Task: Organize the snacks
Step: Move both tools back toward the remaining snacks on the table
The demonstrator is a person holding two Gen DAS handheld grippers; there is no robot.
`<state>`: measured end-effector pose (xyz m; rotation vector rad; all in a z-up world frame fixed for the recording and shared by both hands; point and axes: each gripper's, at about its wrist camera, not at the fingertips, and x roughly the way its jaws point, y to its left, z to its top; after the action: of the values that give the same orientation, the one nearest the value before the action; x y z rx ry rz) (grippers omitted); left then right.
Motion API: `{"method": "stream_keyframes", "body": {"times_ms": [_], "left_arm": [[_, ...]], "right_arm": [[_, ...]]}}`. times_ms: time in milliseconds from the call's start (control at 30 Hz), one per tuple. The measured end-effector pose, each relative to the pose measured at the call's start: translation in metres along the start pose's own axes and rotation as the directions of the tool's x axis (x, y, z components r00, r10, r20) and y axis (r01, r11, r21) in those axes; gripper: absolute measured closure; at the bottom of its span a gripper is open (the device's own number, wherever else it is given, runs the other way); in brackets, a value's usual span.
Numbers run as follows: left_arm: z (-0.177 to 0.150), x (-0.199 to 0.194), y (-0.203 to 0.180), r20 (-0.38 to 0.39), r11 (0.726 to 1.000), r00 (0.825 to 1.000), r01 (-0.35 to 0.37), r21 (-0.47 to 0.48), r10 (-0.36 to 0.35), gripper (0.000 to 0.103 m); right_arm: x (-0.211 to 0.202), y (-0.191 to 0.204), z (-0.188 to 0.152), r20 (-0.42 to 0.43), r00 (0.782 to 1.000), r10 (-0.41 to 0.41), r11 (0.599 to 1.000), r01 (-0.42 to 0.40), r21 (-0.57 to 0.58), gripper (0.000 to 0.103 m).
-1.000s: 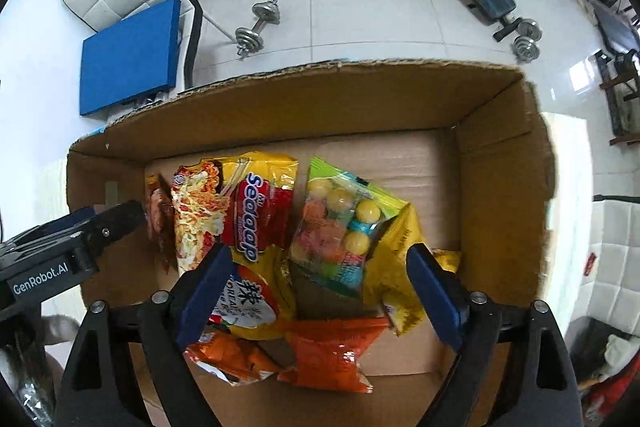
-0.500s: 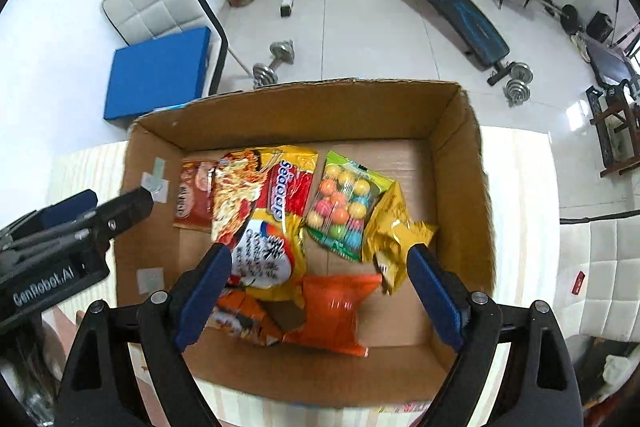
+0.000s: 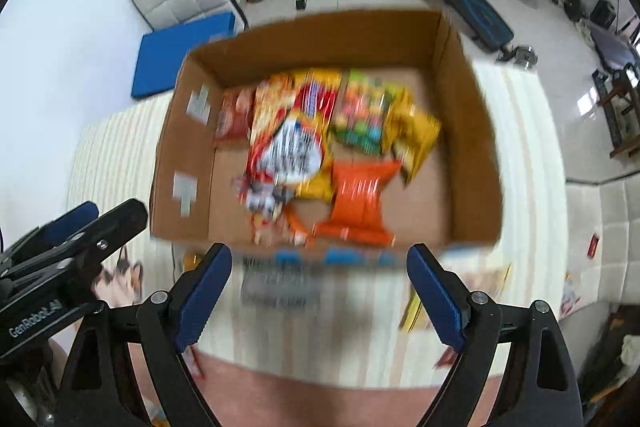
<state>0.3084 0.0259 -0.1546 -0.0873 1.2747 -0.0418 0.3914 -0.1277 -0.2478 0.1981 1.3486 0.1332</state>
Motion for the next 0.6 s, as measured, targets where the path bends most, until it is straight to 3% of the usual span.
{"method": "stream_keyframes", "body": {"times_ms": [167,267,433,600], "left_arm": [[-0.057,0.014,0.047,-0.078,0.994,0.994,-0.081,-0.080,0.075,0.019],[-0.095,0.037,0.085,-0.171,0.980,0.982,-0.112,-0.164,0.084,0.019],[-0.145,0.080,0.131,-0.296,0.947,0.952,-0.167,-0.275,0.082,0.019],[-0.170,0.104,0.146,-0.348,0.931,0.936,-0.176,-0.320,0.057,0.019]], "right_arm": [[0.035,0.007,-0.041,-0.093,0.995,0.041,0.999,-0.038,0.025,0.011],[0.060,0.010,-0.055,-0.146,0.988,0.051,0.998,-0.046,0.039,0.011],[0.103,0.023,-0.059,-0.199,0.979,0.047,0.998,-0.037,0.054,0.011],[0.144,0.034,-0.054,-0.207,0.978,0.036,0.995,-0.015,0.102,0.011]]}}
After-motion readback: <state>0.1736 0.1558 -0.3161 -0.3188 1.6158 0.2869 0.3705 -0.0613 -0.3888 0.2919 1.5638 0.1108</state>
